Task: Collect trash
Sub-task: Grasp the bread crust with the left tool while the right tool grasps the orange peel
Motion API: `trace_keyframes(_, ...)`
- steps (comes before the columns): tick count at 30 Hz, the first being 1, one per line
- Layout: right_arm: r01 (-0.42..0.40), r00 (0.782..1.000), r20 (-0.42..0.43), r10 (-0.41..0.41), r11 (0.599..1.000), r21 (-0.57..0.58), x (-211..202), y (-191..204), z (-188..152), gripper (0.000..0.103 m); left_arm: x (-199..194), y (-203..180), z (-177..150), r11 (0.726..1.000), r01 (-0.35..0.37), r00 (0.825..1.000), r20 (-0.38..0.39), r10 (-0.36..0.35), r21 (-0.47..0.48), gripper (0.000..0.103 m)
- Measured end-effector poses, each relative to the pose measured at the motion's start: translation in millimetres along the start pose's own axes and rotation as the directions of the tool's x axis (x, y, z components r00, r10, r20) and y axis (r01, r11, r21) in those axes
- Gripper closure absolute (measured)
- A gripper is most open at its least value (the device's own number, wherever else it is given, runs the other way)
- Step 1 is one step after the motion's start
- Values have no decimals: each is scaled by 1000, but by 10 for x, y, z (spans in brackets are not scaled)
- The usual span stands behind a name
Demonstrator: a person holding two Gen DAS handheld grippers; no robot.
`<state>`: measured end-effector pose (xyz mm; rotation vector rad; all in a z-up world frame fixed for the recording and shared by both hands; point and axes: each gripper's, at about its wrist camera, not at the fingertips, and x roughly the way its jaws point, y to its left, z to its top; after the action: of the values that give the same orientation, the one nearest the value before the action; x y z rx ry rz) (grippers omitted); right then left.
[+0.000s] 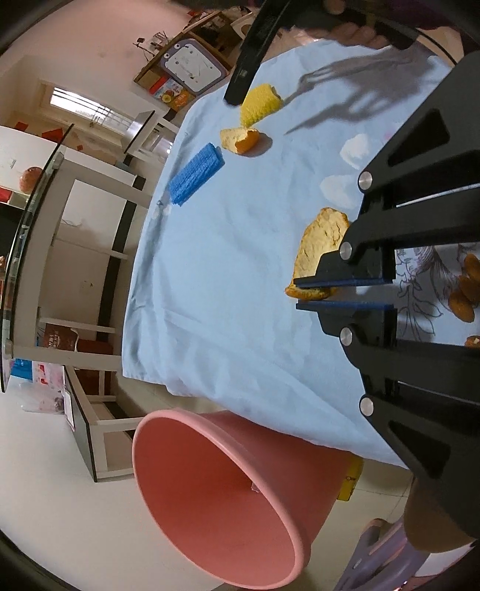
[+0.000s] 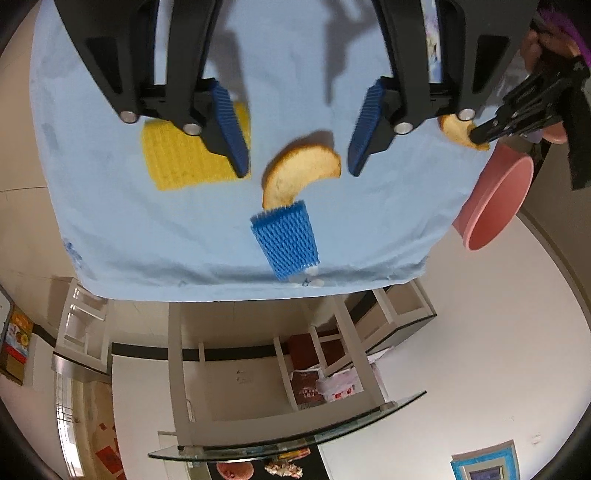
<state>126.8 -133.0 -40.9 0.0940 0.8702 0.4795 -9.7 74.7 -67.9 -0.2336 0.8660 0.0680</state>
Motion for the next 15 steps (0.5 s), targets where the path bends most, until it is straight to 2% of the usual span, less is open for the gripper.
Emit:
trace_keyframes(4, 16, 998, -54, -15, 1000, 13, 270, -58, 129, 59, -16, -7, 6, 1000, 2, 1000, 5, -2, 2, 97)
trace_keyframes(11, 37, 994, -106, -34, 999, 20, 560, -107, 178, 60, -21, 11, 1, 1000, 2, 1000, 6, -2, 0, 98)
trace_keyframes(15, 31, 993, -119, -27, 999, 29, 624, -109, 169, 72, -22, 9, 0, 1000, 2, 1000, 6, -2, 1, 97)
